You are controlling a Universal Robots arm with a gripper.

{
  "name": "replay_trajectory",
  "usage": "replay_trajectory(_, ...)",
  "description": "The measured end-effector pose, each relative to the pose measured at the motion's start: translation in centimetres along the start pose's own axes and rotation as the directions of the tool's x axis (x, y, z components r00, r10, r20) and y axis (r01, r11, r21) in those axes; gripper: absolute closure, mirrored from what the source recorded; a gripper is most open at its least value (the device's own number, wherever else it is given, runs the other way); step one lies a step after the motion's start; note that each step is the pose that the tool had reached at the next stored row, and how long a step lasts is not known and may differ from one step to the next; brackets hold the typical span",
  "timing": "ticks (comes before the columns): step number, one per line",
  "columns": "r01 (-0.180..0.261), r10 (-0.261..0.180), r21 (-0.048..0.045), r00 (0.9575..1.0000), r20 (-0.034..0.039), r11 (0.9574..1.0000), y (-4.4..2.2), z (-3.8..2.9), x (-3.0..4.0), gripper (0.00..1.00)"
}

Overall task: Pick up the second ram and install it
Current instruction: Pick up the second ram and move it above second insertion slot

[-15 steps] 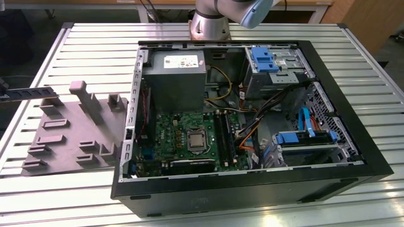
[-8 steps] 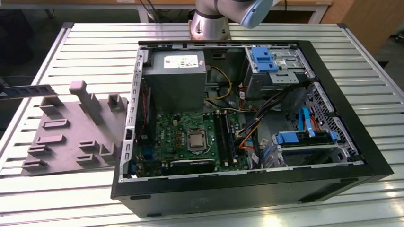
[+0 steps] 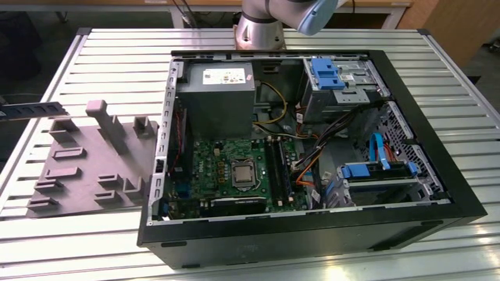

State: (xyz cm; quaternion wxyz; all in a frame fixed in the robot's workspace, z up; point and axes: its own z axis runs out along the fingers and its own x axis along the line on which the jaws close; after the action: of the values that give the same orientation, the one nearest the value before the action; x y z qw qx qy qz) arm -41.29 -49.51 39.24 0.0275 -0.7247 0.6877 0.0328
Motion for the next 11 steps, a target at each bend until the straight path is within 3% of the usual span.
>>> replay_trajectory(11,0.0,0.0,-0.0001,1.0,0.0,1.0,-0.24,-0.08,0.01,0.89)
